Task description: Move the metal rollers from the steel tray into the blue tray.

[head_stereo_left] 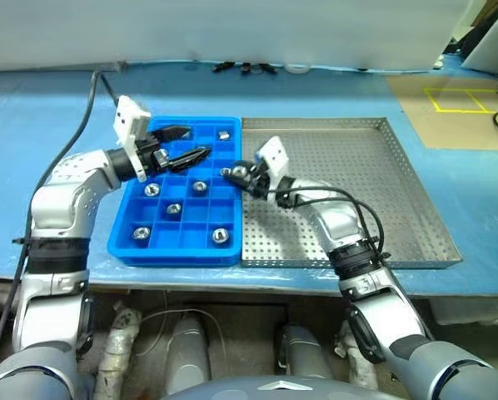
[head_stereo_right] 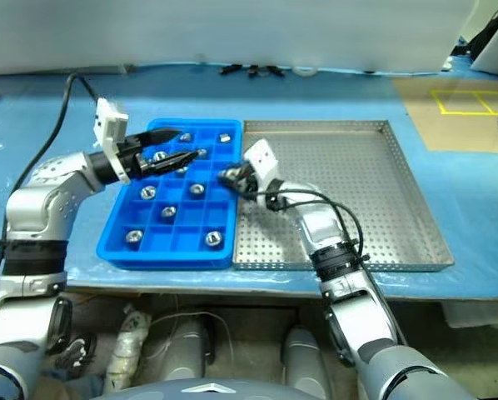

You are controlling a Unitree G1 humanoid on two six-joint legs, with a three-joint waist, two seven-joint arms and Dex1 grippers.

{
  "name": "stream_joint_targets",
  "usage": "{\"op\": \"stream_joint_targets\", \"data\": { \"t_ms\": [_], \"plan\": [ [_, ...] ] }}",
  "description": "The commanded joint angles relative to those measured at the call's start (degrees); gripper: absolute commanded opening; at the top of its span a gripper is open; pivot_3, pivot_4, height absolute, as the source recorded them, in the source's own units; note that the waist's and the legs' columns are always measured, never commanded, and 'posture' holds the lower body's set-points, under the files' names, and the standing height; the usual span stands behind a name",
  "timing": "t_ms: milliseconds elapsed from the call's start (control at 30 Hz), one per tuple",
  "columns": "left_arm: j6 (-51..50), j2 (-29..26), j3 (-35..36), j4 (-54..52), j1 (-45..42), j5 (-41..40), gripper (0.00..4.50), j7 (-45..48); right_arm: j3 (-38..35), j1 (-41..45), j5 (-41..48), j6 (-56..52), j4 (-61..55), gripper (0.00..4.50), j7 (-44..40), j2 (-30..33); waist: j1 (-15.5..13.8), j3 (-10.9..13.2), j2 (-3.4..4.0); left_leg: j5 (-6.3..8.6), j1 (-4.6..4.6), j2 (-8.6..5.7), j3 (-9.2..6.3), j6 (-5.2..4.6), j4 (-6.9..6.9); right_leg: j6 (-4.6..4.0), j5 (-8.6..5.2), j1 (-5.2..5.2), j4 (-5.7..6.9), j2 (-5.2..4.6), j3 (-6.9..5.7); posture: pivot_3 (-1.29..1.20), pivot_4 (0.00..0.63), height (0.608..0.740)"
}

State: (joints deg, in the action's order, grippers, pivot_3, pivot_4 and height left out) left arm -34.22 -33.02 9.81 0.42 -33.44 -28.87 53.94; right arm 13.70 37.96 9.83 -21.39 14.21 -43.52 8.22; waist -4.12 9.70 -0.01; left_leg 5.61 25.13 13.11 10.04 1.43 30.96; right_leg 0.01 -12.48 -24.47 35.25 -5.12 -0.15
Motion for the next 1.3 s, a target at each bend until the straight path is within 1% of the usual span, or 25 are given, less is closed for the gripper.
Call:
{"op": "stream_joint_targets", "data": {
  "t_ms": [33,133,300,433,567,767,833,933,1000,1133,1300],
  "plan": [
    [-3.9,-3.5,4.9,-9.6,5.6,-3.6,4.5,-2.4,3.1,1.0,1.7,-0.7,-4.1,1.7,-5.7,-0.3,-0.5,0.0,0.01,0.0,0.04,0.0,-0.01,0.01,0.0,0.0,0.0,-0.03,0.0,0.0,-0.02,0.11,0.15,0.74],
    [-6.0,-5.4,7.3,-13.6,10.7,-5.3,4.5,-3.8,4.3,2.9,1.9,-1.0,-3.6,1.7,-8.3,-0.9,-1.7,0.0,0.02,-0.04,0.03,0.02,-0.02,0.07,-0.02,0.01,-0.01,-0.07,0.02,-0.01,-0.02,0.17,0.15,0.74],
    [-9.4,-7.4,12.5,-20.3,18.6,-9.2,4.5,-6.4,6.2,4.6,2.5,-3.0,-4.0,1.7,-12.3,-1.9,-2.8,0.0,0.0,-0.06,-0.04,-0.02,-0.07,0.12,-0.07,0.05,-0.03,-0.14,0.26,-0.03,0.04,0.22,0.15,0.74],
    [-10.8,-7.7,14.2,-24.7,24.5,-11.2,4.5,-8.1,9.5,2.0,1.7,-4.5,-3.0,1.7,-14.5,-2.0,-3.6,0.0,-0.01,-0.11,-0.01,-0.03,-0.09,0.21,-0.23,0.04,-0.03,-0.25,0.26,-0.02,0.05,0.24,0.15,0.74],
    [-10.9,-7.7,13.4,-25.2,24.7,-12.0,4.5,-9.9,9.3,0.8,1.4,-4.6,-0.2,1.7,-14.2,-2.2,-4.5,0.0,-0.02,-0.14,0.08,-0.04,-0.09,0.26,-0.25,0.05,-0.04,-0.37,0.24,0.0,0.06,0.24,0.15,0.74],
    [-10.5,-8.3,12.1,-24.3,23.6,-12.5,4.5,-10.4,10.4,-0.5,0.5,-3.3,-0.5,1.7,-14.9,-1.5,-4.6,0.0,-0.07,-0.17,-0.05,-0.06,-0.1,0.31,-0.25,0.1,-0.07,-0.31,0.33,0.0,0.12,0.23,0.15,0.74],
    [-10.4,-8.5,11.7,-23.8,22.8,-12.5,4.5,-10.4,9.9,-0.4,0.9,-3.4,-0.8,2.43,-15.3,-1.4,-4.6,0.0,-0.08,-0.18,-0.06,-0.06,-0.11,0.33,-0.25,0.1,-0.06,-0.31,0.35,0.0,0.12,0.22,0.15,0.74],
    [-10.1,-8.6,11.0,-23.0,21.7,-12.4,4.5,-10.1,9.2,0.2,1.8,-7.2,-1.6,3.32,-15.6,-1.0,-4.5,0.0,-0.09,-0.2,-0.06,-0.08,-0.12,0.35,-0.24,0.08,-0.05,-0.3,0.37,0.0,0.12,0.21,0.15,0.74],
    [-9.9,-8.7,10.3,-22.3,20.9,-12.2,4.5,-9.8,7.9,0.5,2.7,-8.3,-2.1,3.32,-15.2,-1.1,-4.5,-0.1,-0.1,-0.22,-0.07,-0.09,-0.12,0.38,-0.24,0.07,-0.05,-0.3,0.39,0.0,0.13,0.19,0.15,0.74],
    [-8.7,-8.5,8.4,-20.0,17.7,-11.5,4.5,-9.3,6.5,1.4,1.0,-5.3,-2.4,3.32,-12.9,0.2,-4.6,-0.1,-0.1,-0.26,-0.04,-0.1,-0.13,0.44,-0.23,0.06,-0.04,-0.32,0.43,0.0,0.11,0.17,0.15,0.74],
    [-5.8,-6.7,4.5,-15.3,12.4,-9.8,4.5,-8.4,-1.5,2.7,5.8,-7.1,-8.1,3.32,-11.1,3.2,-4.7,-0.1,-0.1,-0.3,0.01,-0.2,-0.13,0.5,-0.15,0.1,-0.01,-0.25,0.44,-0.07,0.13,0.14,0.15,0.74]
  ]
}}
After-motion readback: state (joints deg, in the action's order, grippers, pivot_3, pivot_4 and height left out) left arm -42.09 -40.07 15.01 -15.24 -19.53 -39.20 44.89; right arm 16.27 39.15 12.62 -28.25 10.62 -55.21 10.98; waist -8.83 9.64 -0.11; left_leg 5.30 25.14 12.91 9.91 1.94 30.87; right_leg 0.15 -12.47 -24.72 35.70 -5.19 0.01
